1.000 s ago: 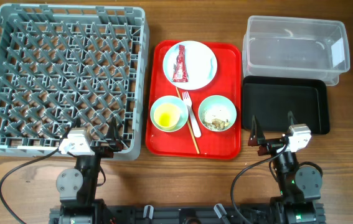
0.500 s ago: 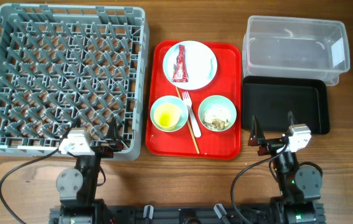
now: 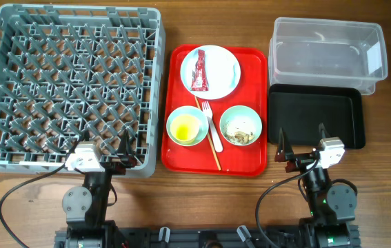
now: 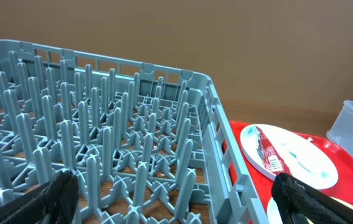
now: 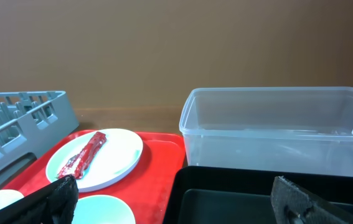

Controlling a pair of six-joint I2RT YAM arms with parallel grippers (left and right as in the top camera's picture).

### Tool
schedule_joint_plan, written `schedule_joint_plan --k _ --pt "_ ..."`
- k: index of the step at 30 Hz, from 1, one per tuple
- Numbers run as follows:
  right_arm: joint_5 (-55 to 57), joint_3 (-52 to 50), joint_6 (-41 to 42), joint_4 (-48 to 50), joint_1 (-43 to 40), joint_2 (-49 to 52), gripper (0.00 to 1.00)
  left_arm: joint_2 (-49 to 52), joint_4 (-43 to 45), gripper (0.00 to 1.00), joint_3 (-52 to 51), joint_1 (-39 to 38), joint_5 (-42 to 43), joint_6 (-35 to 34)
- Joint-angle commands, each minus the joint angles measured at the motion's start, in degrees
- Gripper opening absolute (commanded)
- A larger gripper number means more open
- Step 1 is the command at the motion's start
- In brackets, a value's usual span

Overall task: Sort waste into correct bins and load items into the dishwasher rack
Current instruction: 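Raise the right gripper and move it over the white plate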

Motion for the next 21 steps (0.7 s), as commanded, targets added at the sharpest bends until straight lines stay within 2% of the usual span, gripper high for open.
schedule_joint_plan --k 1,11,17,21 --pt "-0.7 0.0 -0.3 0.2 -0.5 -0.3 1.00 -0.4 -0.1 1.00 -0.3 0.2 0.7 0.8" --pt "-0.7 0.0 -0.1 0.3 -0.5 -0.3 1.00 -0.4 0.4 1.00 -0.3 0.2 1.9 -0.6" --pt "-0.2 0.0 6.7 0.4 -0.5 -0.3 1.00 -0.4 0.2 1.00 -0.3 0.2 2.3 -1.7" --pt "-2.9 1.7 7.3 -1.1 -0.5 -0.2 1.00 -0.4 0.1 1.00 -0.1 0.2 2.3 -4.0"
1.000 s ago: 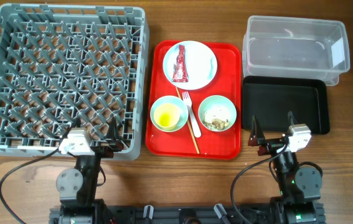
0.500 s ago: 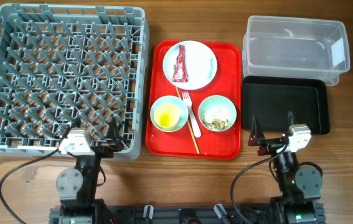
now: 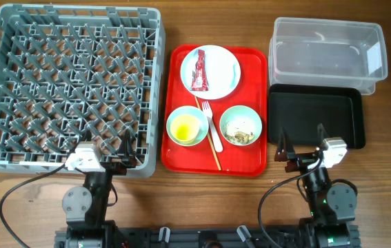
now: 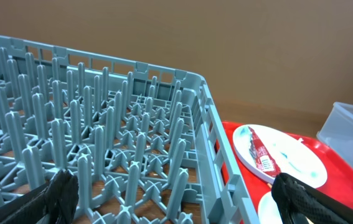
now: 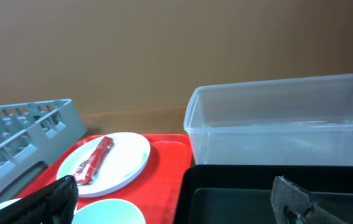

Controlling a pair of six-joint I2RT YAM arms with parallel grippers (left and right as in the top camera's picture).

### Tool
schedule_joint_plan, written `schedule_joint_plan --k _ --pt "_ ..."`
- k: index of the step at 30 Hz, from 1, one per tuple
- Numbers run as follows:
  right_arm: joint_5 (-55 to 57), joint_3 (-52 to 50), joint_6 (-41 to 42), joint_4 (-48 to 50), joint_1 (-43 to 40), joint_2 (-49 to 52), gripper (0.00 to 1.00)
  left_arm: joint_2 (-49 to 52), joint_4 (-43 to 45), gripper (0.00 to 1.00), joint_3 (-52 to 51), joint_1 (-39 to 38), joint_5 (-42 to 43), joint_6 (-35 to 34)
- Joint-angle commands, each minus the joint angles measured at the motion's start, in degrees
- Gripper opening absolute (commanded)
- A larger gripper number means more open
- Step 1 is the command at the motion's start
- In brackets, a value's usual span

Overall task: Sort waste into correct bins and load items into the dishwasher rack
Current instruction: 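Raise the right gripper and move it over the white plate, then grasp the white napkin with the right gripper and drop it in the clear bin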

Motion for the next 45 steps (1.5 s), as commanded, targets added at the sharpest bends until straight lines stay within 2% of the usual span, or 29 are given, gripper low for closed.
schedule_joint_plan --k 1,10,19,25,30,35,36,39,42,45 --pt "-2.1 2.9 2.1 -1.7 -0.5 0.1 1.00 -0.4 -0.4 1.00 0.0 0.2 1.0 -3.1" --pt "-3.8 16.6 2.2 -14.7 -0.5 9.9 1.00 2.4 -13.8 1.00 9.5 0.2 1.4 -3.3" --pt "-6.3 31.7 2.2 -22.2 -0.5 30.0 1.00 22.2 -21.6 1.00 24.1 0.2 1.8 -3.3" --pt "-9.1 37.8 1.9 -24.5 -0.4 37.8 1.00 36.3 -27.3 1.00 35.2 0.2 2.7 -3.3" --pt "-11.5 51.8 -6.3 -31.9 -0.3 49.4 1.00 48.3 -32.7 1.00 43.8 0.2 5.2 -3.3" --pt "-12.3 71.4 -12.7 -47.1 -0.3 68.1 1.00 53.4 -34.1 1.00 45.1 0.2 6.1 -3.3" --pt "-12.3 78.0 -16.2 -52.6 0.0 73.2 1.00 53.7 -34.1 1.00 45.1 0.2 6.1 -3.3" --pt "-12.3 85.9 -15.0 -56.0 0.3 79.3 1.00 53.5 -34.1 1.00 45.1 0.2 6.1 -3.3" --pt "-12.3 85.9 -10.2 -55.3 0.3 79.9 1.00 53.5 -34.1 1.00 45.1 0.2 6.1 -3.3" --pt "-16.6 85.9 -10.7 -54.0 0.3 79.9 1.00 53.5 -34.1 1.00 45.1 0.2 6.1 -3.3"
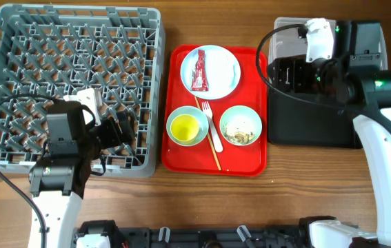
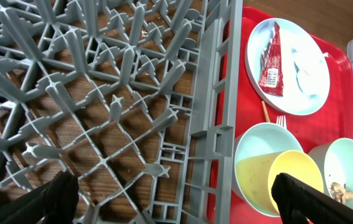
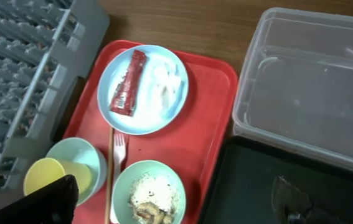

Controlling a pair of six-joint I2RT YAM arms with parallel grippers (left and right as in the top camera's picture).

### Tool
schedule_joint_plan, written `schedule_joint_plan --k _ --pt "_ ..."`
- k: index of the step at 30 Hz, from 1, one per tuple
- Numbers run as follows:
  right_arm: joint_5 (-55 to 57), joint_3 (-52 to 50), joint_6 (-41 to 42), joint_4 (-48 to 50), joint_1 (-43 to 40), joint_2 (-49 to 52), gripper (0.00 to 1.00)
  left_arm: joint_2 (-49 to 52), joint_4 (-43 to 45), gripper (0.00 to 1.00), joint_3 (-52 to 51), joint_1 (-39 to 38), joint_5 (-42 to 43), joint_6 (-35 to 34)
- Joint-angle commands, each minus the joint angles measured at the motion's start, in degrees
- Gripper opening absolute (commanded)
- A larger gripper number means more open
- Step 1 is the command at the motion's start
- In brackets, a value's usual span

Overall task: Sort waste into correct bins and load items into the dishwasher rack
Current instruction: 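Grasp the white napkin with the right gripper and drop it in the clear bin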

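Note:
A grey dishwasher rack (image 1: 16, 162) fills the left side. Beside it a red tray (image 1: 250, 69) carries a white plate (image 1: 223, 76) with a red sachet (image 1: 200, 71), a bowl (image 2: 254, 143) holding a yellow cup (image 2: 294, 180), a fork (image 1: 209, 117), a chopstick (image 1: 214, 148) and a bowl of food scraps (image 1: 241, 127). My left gripper (image 2: 176, 199) hangs open and empty above the rack's front right corner. Open and empty too, my right gripper (image 3: 170, 202) hovers over the black bin (image 3: 251, 186), next to the tray's right edge.
A clear plastic bin (image 3: 313, 81) stands behind the black bin at the back right, partly under my right arm. The rack wall (image 2: 220, 93) runs close along the tray's left edge. Bare wooden table shows along the front.
Both arms have left the table's front edge. The left gripper is now high over the rack's front right, the right one over the bins. Both wrist cameras look down. Nothing on the tray moved.
Both arms sat folded at the front edge, grippers open, wrist views level across the rack and bins. A moment later they had barely shifted. Now both reach out above the table, still open and empty.

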Motion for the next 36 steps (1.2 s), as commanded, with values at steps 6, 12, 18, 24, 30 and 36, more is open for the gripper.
schedule_joint_plan --k 6,12,18,24,30,36 --pt "1.6 1.5 1.9 3.2 5.5 0.4 1.00 -0.1 0.5 1.00 1.2 0.2 1.0 -0.3" --pt "14.6 2.9 1.6 14.3 17.7 3.5 1.00 -0.1 0.9 1.00 1.2 0.2 1.0 -0.3" --pt "16.0 2.8 5.2 22.6 18.7 16.1 0.99 -0.1 0.9 1.00 1.2 0.2 1.0 -0.3" --pt "20.9 2.8 11.6 28.8 18.6 30.9 0.96 -0.1 1.0 1.00 1.2 0.2 1.0 -0.3" --pt "21.3 2.8 21.3 28.8 18.6 39.9 0.87 -0.1 1.0 1.00 1.2 0.2 1.0 -0.3" --pt "21.3 2.8 23.3 27.0 18.6 42.7 0.66 -0.1 1.0 1.00 1.2 0.2 1.0 -0.3"
